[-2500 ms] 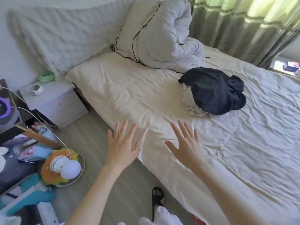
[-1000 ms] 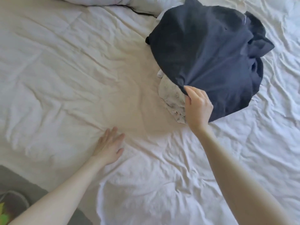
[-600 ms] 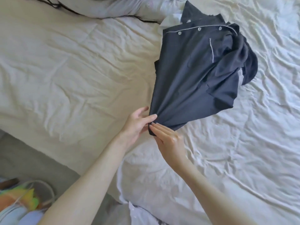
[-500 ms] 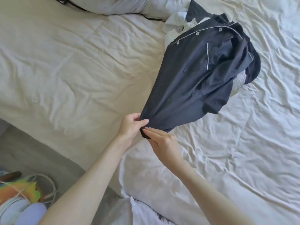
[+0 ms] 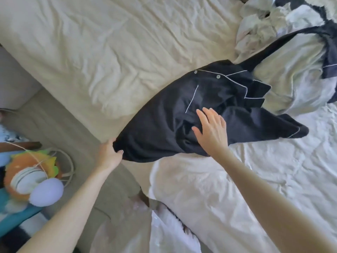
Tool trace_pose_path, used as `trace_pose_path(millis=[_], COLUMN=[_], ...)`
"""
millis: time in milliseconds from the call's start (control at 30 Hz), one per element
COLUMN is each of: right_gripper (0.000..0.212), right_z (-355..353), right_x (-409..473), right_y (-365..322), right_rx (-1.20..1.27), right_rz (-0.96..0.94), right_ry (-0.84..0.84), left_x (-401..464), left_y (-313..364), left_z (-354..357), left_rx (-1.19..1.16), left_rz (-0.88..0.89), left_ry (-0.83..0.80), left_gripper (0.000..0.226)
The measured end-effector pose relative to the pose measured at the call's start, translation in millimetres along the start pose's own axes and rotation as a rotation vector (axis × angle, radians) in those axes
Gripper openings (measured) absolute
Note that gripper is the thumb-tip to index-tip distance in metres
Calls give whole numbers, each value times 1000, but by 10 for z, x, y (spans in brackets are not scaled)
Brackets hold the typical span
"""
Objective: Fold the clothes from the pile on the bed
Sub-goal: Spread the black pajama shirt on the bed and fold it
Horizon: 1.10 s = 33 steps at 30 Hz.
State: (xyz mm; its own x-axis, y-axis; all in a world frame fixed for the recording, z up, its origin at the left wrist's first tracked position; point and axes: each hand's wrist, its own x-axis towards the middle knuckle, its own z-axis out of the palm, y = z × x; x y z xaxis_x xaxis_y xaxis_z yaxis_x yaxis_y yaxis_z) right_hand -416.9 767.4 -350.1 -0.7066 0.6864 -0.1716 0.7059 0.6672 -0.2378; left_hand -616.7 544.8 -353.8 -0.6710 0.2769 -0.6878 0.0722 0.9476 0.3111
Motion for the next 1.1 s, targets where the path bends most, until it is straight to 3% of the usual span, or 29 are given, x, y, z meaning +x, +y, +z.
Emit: trace_pose_path(millis=[100, 200, 300, 367, 433, 533, 633, 767, 833, 900, 967, 1067, 1100], right_gripper=[69, 79, 77, 68, 57, 41, 38, 66, 75, 80, 65, 13, 22], right_z=[178, 380, 630, 744, 771, 679, 482, 289, 227, 181, 144, 71, 34], right_x=[239, 364, 278, 115, -80, -390, -593, -213, 151, 502, 725, 756, 694], right_y=[167, 251, 226, 192, 176, 187, 191, 354, 470, 589, 709, 795, 778], right_rx=[-148, -79, 12, 16, 68, 234, 537, 1056, 1184, 1150, 1112, 1207, 1217], right_rz=[47, 169, 229, 208, 207, 265, 576, 1088, 1189, 1247, 1311, 1343, 1308], right_ry=[-201, -393, -508, -491, -465, -459, -310, -6, 160, 294, 359, 447, 485], left_x=[74, 165, 304, 330, 267, 56, -231, -462, -472, -406, -310, -198, -181], left_y=[218, 469, 617, 594, 512, 349, 146, 92, 209, 374, 581, 939, 1074], left_z=[244, 529, 776, 863, 889, 893, 946, 1047, 1029, 973, 893, 819, 816], left_rx=[285, 542, 637, 633, 532, 393, 396, 549, 528, 491, 437, 344, 306], left_rz=[287, 605, 609, 574, 613, 694, 708, 744, 777, 799, 804, 822, 822], left_ry=[17, 55, -11, -5, 31, -42, -169, -417, -359, -207, -105, -84, -78], left_gripper=[68, 85, 99, 93, 72, 42, 33, 36, 37, 38, 38, 38, 37])
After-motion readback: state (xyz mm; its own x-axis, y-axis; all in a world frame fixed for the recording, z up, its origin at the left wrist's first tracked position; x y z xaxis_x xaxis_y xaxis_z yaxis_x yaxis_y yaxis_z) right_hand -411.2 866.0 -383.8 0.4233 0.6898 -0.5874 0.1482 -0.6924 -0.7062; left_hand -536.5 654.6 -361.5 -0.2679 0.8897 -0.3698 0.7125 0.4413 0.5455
